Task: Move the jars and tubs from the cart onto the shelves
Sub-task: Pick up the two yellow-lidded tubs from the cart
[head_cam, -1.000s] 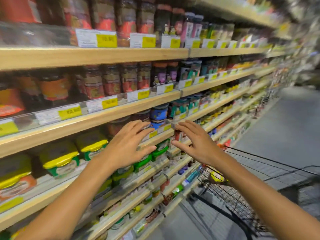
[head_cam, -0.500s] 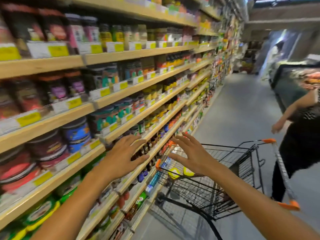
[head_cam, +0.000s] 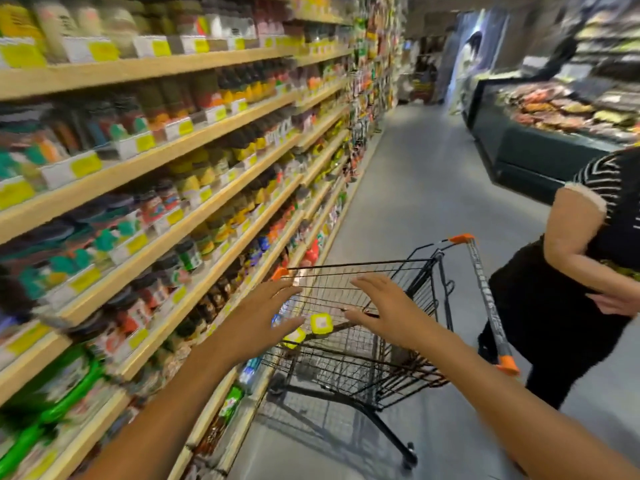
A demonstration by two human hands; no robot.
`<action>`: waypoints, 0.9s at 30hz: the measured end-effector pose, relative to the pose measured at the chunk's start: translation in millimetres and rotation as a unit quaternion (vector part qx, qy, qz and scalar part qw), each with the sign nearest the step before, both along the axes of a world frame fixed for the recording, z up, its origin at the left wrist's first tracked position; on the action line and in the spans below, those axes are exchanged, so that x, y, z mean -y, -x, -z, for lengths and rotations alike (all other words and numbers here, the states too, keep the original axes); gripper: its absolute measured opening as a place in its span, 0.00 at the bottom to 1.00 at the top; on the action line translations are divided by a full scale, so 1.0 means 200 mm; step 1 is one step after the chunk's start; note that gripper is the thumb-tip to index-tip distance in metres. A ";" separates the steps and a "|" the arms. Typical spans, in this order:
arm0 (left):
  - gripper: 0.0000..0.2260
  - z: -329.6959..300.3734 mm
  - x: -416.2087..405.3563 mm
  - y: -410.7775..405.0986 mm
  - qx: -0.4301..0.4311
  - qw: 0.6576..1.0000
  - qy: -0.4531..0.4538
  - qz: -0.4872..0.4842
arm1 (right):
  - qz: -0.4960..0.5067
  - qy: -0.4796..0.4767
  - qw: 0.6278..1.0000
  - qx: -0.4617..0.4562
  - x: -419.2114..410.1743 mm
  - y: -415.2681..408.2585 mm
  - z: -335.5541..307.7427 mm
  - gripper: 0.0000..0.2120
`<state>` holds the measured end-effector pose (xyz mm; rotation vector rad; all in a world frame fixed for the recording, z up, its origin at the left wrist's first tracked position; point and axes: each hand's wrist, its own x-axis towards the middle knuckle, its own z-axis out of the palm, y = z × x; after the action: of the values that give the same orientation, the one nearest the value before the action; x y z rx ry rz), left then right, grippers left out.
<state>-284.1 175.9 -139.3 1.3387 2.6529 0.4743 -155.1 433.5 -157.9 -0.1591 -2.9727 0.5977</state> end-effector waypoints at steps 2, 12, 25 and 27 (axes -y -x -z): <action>0.29 0.04 -0.07 0.06 0.003 1.000 0.005 0.010 | 0.012 0.010 1.000 0.013 -0.05 0.03 0.05 0.39; 0.31 0.27 -0.42 0.59 0.033 0.996 0.018 0.085 | 0.094 0.020 0.995 0.025 -0.20 0.30 0.18 0.35; 0.27 0.58 -0.50 1.26 0.119 0.985 0.022 0.125 | 0.137 0.049 0.987 0.074 -0.26 0.83 0.36 0.34; 0.27 0.66 -0.51 1.31 0.139 0.982 0.031 0.121 | 0.133 0.059 0.986 0.087 -0.28 0.87 0.42 0.35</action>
<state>-545.6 277.5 -271.5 1.4341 2.2287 0.5016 -328.8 489.3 -242.5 -0.6376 -3.0018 0.7578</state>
